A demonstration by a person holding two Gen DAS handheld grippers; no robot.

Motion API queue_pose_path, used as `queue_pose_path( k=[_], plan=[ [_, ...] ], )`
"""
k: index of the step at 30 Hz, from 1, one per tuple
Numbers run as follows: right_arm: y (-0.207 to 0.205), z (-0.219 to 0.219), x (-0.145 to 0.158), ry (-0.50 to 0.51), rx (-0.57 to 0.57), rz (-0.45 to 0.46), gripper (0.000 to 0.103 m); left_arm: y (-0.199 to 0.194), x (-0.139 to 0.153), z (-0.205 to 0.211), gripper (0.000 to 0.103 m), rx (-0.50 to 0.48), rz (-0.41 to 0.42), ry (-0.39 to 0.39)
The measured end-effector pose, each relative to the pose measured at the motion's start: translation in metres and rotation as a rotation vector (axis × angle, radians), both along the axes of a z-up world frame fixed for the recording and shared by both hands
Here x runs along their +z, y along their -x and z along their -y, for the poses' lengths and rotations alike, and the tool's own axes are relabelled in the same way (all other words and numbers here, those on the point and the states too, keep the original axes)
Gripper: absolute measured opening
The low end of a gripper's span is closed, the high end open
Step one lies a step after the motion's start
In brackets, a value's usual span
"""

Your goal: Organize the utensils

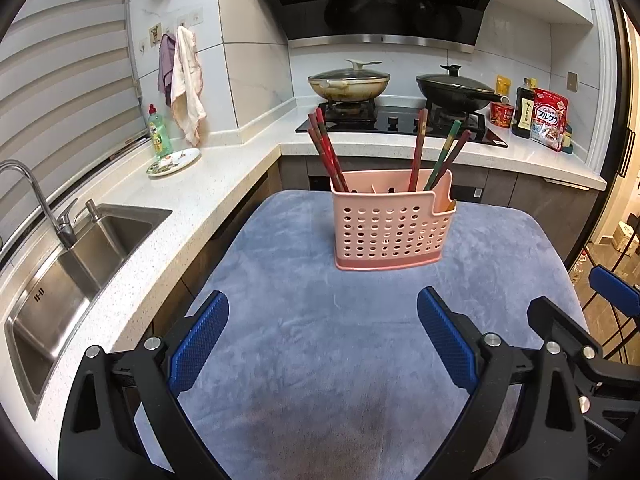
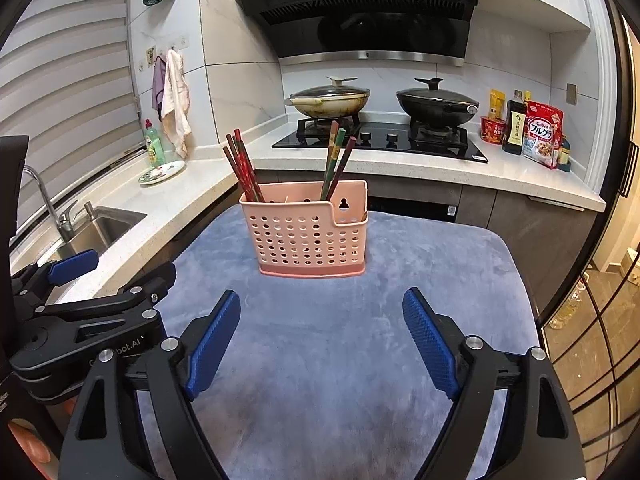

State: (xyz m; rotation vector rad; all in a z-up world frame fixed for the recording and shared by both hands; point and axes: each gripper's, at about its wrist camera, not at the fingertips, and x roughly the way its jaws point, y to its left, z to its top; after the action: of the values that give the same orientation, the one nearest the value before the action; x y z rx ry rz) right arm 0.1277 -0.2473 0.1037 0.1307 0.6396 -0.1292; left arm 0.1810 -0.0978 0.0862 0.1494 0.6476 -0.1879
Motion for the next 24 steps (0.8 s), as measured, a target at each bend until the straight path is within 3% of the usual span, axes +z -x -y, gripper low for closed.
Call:
queue_pose_path(
  k=[15,17,24],
  plan=[
    [-0.003,-0.001,-0.012,0.028,-0.002,-0.020,0.087,-0.006,-0.014,0.000,0.095,0.030,-0.020,-0.029],
    [-0.004,0.000,-0.013,0.019,-0.005,-0.027,0.097,-0.007,-0.014,0.000,0.095,0.039,-0.020,-0.037],
    [-0.005,0.002,-0.015,0.025,-0.016,-0.018,0.096,-0.008,-0.016,0.001,0.096,0.024,-0.032,-0.037]
  ],
)
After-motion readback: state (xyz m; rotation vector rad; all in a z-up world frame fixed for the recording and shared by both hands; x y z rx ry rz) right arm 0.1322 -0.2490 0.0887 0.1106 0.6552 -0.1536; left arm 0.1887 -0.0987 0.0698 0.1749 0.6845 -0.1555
